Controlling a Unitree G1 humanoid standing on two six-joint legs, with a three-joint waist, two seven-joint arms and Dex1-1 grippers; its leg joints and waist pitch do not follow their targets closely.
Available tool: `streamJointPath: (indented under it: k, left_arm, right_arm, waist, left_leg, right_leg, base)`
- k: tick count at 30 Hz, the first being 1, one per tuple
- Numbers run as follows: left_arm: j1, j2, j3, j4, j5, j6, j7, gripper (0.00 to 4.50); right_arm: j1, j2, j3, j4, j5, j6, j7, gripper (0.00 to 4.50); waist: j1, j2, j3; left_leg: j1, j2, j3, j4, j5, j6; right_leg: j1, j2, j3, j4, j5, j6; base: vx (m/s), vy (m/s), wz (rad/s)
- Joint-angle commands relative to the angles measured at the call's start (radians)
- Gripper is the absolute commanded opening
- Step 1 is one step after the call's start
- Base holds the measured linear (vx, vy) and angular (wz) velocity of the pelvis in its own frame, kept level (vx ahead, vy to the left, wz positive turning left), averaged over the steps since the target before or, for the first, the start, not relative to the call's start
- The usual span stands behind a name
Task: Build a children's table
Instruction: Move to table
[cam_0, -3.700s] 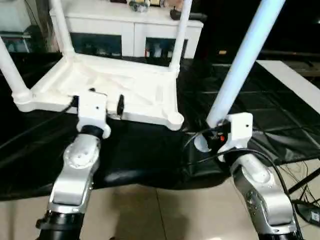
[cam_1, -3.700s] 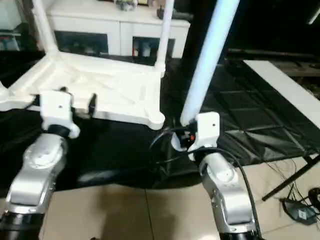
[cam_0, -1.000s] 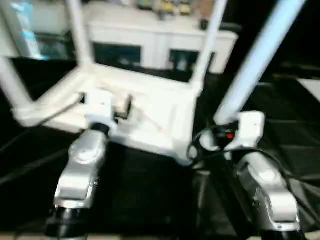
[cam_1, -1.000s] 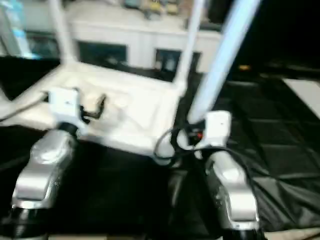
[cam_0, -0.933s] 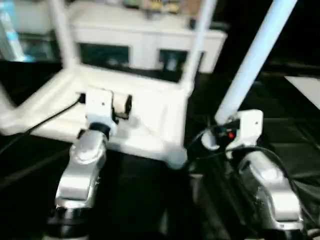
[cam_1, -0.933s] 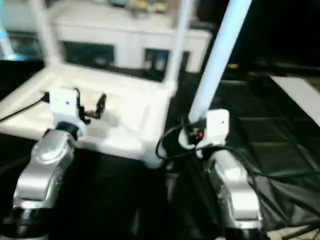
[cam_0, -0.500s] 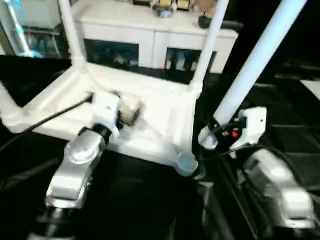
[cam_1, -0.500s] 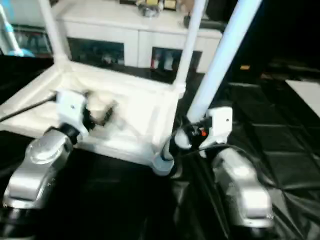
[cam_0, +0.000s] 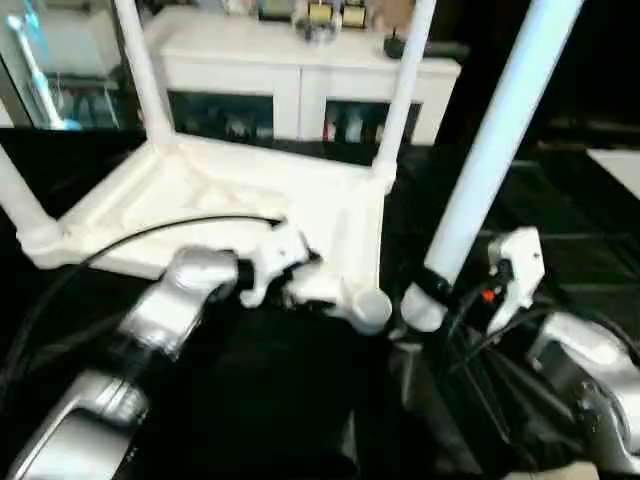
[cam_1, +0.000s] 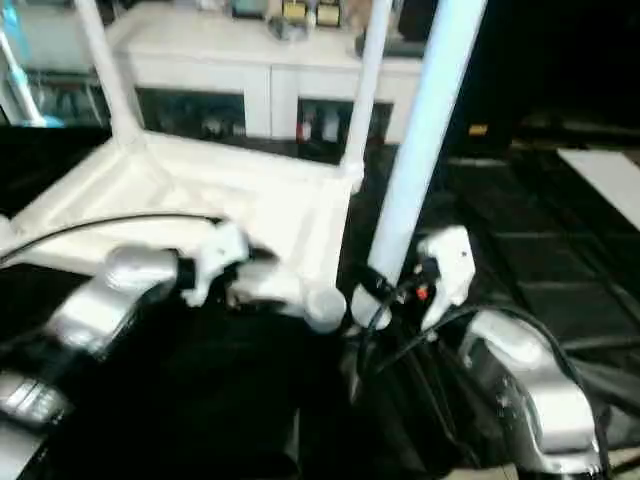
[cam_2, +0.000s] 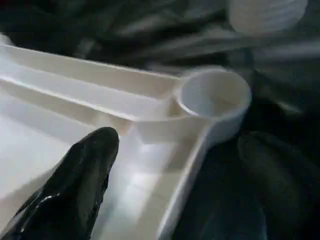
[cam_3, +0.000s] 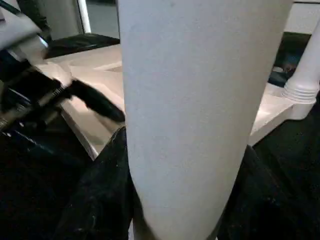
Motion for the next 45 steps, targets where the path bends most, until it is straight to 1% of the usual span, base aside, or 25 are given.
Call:
streamJointPath:
  k: [1,2,3,5,6,8,9,10,13,14,15,16,18,22,24,25,26,29,30,35,36,37,40,43,45]
  left_arm:
    - [-0.050,-0.002,-0.043,0.076,0.044,-0.045,-0.072,4.37]
    - [-0.058,-0.002,-0.049,0.092,0.051,-0.053,-0.084,4.37]
    - [-0.068,-0.003,-0.050,0.107,0.058,-0.060,-0.085,4.12]
    - [-0.096,-0.001,-0.056,0.145,0.074,-0.079,-0.098,4.03]
    - [-0.110,-0.002,-0.058,0.166,0.082,-0.087,-0.095,3.98]
    - [-0.137,-0.006,-0.064,0.210,0.091,-0.108,-0.102,3.73]
    - [-0.142,-0.007,-0.065,0.220,0.093,-0.114,-0.105,3.63]
    - [-0.167,-0.010,-0.071,0.273,0.104,-0.144,-0.123,3.58]
    - [-0.200,-0.009,-0.078,0.340,0.130,-0.184,-0.139,3.27]
    - [-0.211,-0.003,-0.083,0.356,0.140,-0.193,-0.153,3.17]
    - [-0.211,-0.003,-0.083,0.356,0.140,-0.193,-0.153,3.14]
    - [-0.214,-0.001,-0.083,0.362,0.144,-0.198,-0.157,3.14]
    - [-0.224,-0.001,-0.083,0.379,0.149,-0.215,-0.170,2.94]
    - [-0.235,-0.015,-0.076,0.411,0.149,-0.248,-0.178,2.64]
    - [-0.237,-0.023,-0.075,0.430,0.156,-0.265,-0.177,2.45]
    - [-0.240,-0.027,-0.075,0.443,0.163,-0.277,-0.179,2.45]
    - [-0.240,-0.027,-0.074,0.446,0.164,-0.278,-0.183,2.25]
    - [-0.243,-0.032,-0.068,0.454,0.161,-0.280,-0.192,2.04]
    - [-0.245,-0.034,-0.065,0.459,0.161,-0.282,-0.197,1.85]
    - [-0.258,-0.043,-0.070,0.492,0.178,-0.306,-0.203,1.55]
    - [-0.258,-0.044,-0.070,0.493,0.179,-0.307,-0.202,1.47]
    - [-0.259,-0.047,-0.067,0.497,0.179,-0.309,-0.202,1.28]
    - [-0.256,-0.049,-0.060,0.494,0.176,-0.292,-0.208,1.19]
    - [-0.252,-0.042,-0.064,0.483,0.188,-0.262,-0.204,0.92]
    - [-0.229,-0.028,-0.065,0.452,0.193,-0.205,-0.212,0.82]
  right_arm:
    - [0.000,-0.015,-0.013,-0.034,0.020,0.005,0.008,1.86]
    - [0.002,-0.016,-0.012,-0.035,0.020,0.005,0.010,1.86]
    - [0.003,-0.017,-0.013,-0.035,0.019,0.003,0.010,1.86]
    - [0.003,-0.018,-0.014,-0.037,0.020,0.004,0.007,1.86]
    - [0.005,-0.020,-0.014,-0.037,0.020,0.003,0.008,1.86]
    - [0.009,-0.024,-0.013,-0.038,0.022,0.003,0.011,1.86]
    - [0.010,-0.024,-0.013,-0.039,0.022,0.004,0.011,1.86]
    - [0.013,-0.026,-0.010,-0.044,0.023,0.011,0.016,1.86]
    - [0.016,-0.030,-0.003,-0.050,0.018,0.017,0.025,1.86]
    - [0.019,-0.033,0.000,-0.051,0.015,0.014,0.028,1.86]
    - [0.019,-0.033,0.000,-0.051,0.015,0.014,0.028,1.86]
    - [0.020,-0.034,0.001,-0.051,0.013,0.012,0.029,1.86]
    - [0.020,-0.035,0.004,-0.049,0.013,0.009,0.030,1.86]
    - [0.017,-0.033,0.007,-0.044,0.011,0.007,0.033,1.86]
    - [0.016,-0.032,0.008,-0.043,0.008,0.005,0.034,1.86]
    - [0.015,-0.032,0.009,-0.044,0.006,0.005,0.035,1.86]
    - [0.015,-0.032,0.009,-0.045,0.006,0.005,0.036,1.86]
    - [0.014,-0.034,0.008,-0.043,0.007,0.004,0.037,1.86]
    - [0.014,-0.034,0.009,-0.044,0.007,0.004,0.037,1.86]
    - [0.014,-0.035,0.013,-0.038,0.005,-0.001,0.040,1.86]
    - [0.013,-0.034,0.013,-0.037,0.005,-0.001,0.040,1.86]
    - [0.011,-0.033,0.016,-0.035,0.004,-0.002,0.039,1.86]
    - [0.009,-0.028,0.018,-0.034,0.003,-0.003,0.038,1.86]
    - [0.010,-0.024,0.020,-0.035,0.002,-0.004,0.036,1.86]
    - [0.014,-0.014,0.020,-0.033,-0.002,-0.007,0.024,1.86]
  waist:
    - [0.003,0.007,-0.053]
    - [0.003,0.008,-0.059]
    - [0.003,0.008,-0.061]
    - [0.005,0.008,-0.068]
    - [0.005,0.009,-0.069]
    - [0.009,0.007,-0.074]
    - [0.010,0.007,-0.074]
    - [0.012,0.006,-0.073]
    - [0.013,0.007,-0.068]
    - [0.013,0.007,-0.063]
    - [0.013,0.007,-0.063]
    - [0.014,0.006,-0.061]
    - [0.015,0.005,-0.058]
    - [0.016,0.005,-0.057]
    - [0.018,0.004,-0.056]
    - [0.020,0.007,-0.057]
    - [0.020,0.005,-0.057]
    - [0.024,0.006,-0.059]
    - [0.025,0.006,-0.059]
    - [0.030,0.005,-0.058]
    - [0.031,0.000,-0.058]
    - [0.032,0.002,-0.058]
    - [0.032,0.003,-0.056]
    - [0.031,0.006,-0.056]
    - [0.031,0.006,-0.056]
  left_leg:
    - [0.017,0.077,-0.041,-0.103,-0.273,-0.050]
    - [0.015,0.079,-0.038,-0.100,-0.227,-0.041]
    - [0.014,0.080,-0.037,-0.098,-0.204,-0.034]
    - [0.013,0.077,-0.031,-0.086,-0.122,0.010]
    - [0.012,0.077,-0.028,-0.080,-0.089,0.035]
    - [0.008,0.076,-0.026,-0.073,-0.043,0.069]
    - [0.008,0.076,-0.025,-0.072,-0.035,0.078]
    - [0.007,0.075,-0.023,-0.070,-0.029,0.092]
    - [0.010,0.081,-0.023,-0.076,-0.087,0.085]
    - [0.012,0.084,-0.024,-0.082,-0.133,0.066]
    - [0.012,0.084,-0.024,-0.082,-0.133,0.066]
    - [0.014,0.086,-0.023,-0.083,-0.153,0.053]
    - [0.015,0.085,-0.022,-0.087,-0.182,0.034]
    - [0.015,0.087,-0.023,-0.091,-0.213,0.012]
    - [0.016,0.087,-0.023,-0.093,-0.216,0.007]
    - [0.015,0.087,-0.023,-0.092,-0.213,0.007]
    - [0.014,0.087,-0.023,-0.092,-0.204,0.009]
    - [0.015,0.087,-0.022,-0.090,-0.185,0.019]
    - [0.015,0.088,-0.022,-0.091,-0.181,0.021]
    - [0.015,0.088,-0.022,-0.091,-0.186,0.023]
    - [0.015,0.088,-0.022,-0.092,-0.190,0.021]
    - [0.015,0.089,-0.022,-0.092,-0.190,0.021]
    - [0.015,0.089,-0.022,-0.093,-0.199,0.018]
    - [0.016,0.090,-0.023,-0.095,-0.205,0.013]
    - [0.016,0.091,-0.024,-0.096,-0.209,0.010]
  right_leg:
    - [0.007,-0.088,0.048,-0.100,-0.183,-0.174]
    - [0.008,-0.086,0.045,-0.087,-0.083,-0.195]
    - [0.010,-0.086,0.044,-0.081,-0.031,-0.206]
    - [0.013,-0.085,0.041,-0.067,0.130,-0.251]
    - [0.013,-0.085,0.041,-0.063,0.187,-0.269]
    - [0.016,-0.086,0.040,-0.055,0.252,-0.287]
    - [0.015,-0.085,0.040,-0.055,0.264,-0.291]
    - [0.013,-0.084,0.039,-0.054,0.271,-0.299]
    - [0.010,-0.087,0.039,-0.060,0.203,-0.305]
    - [0.009,-0.089,0.040,-0.066,0.139,-0.303]
    - [0.009,-0.089,0.040,-0.066,0.139,-0.303]
    - [0.008,-0.090,0.041,-0.068,0.106,-0.302]
    - [0.005,-0.090,0.042,-0.073,0.055,-0.295]
    - [0.004,-0.094,0.044,-0.077,0.010,-0.285]
    - [0.002,-0.093,0.044,-0.078,0.005,-0.277]
    - [0.002,-0.094,0.044,-0.078,0.010,-0.277]
    - [0.003,-0.094,0.045,-0.078,0.024,-0.276]
    - [0.003,-0.094,0.044,-0.073,0.061,-0.278]
    - [0.003,-0.094,0.044,-0.073,0.068,-0.281]
    - [0.003,-0.095,0.044,-0.074,0.063,-0.280]
    - [0.003,-0.095,0.044,-0.075,0.058,-0.280]
    - [0.003,-0.096,0.044,-0.074,0.056,-0.280]
    - [0.002,-0.096,0.044,-0.076,0.043,-0.278]
    - [0.001,-0.096,0.045,-0.076,0.043,-0.277]
    - [0.000,-0.096,0.045,-0.075,0.040,-0.277]
  base:
    - [0.000,0.000,0.00]
    - [0.000,0.000,0.00]
    - [0.000,0.000,0.00]
    - [0.051,-0.001,-0.04]
    - [0.051,-0.002,-0.03]
    - [0.000,0.000,0.00]
    - [0.000,0.000,0.00]
    - [0.000,0.000,0.00]
    - [0.000,0.000,0.00]
    - [0.000,0.000,0.00]
    - [0.000,0.000,0.00]
    - [0.000,0.000,0.00]
    - [0.000,0.000,0.00]
    - [0.000,0.000,0.00]
    - [0.000,0.000,0.00]
    - [0.000,0.000,0.00]
    - [0.000,0.000,0.00]
    - [0.000,0.000,0.00]
    - [0.000,0.000,0.00]
    - [0.000,0.000,0.00]
    - [0.000,0.000,0.00]
    - [0.000,0.000,0.00]
    - [0.000,0.000,0.00]
    - [0.000,0.000,0.00]
    - [0.000,0.000,0.00]
